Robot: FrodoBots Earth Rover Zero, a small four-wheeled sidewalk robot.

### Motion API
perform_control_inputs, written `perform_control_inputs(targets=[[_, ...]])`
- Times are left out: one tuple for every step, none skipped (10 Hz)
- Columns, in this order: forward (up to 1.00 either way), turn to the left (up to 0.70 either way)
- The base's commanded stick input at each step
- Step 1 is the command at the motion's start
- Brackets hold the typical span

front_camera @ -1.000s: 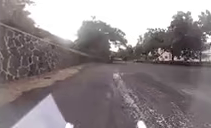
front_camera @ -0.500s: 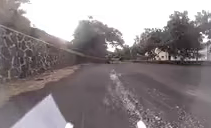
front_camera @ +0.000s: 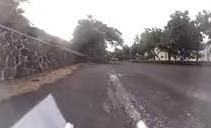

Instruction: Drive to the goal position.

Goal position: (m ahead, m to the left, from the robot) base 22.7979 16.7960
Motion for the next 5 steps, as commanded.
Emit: perform_control_inputs(targets=[[0.45, 0.00], [0.45, 0.00], [0.45, 0.00], [0.45, 0.00], [0.45, 0.00]])
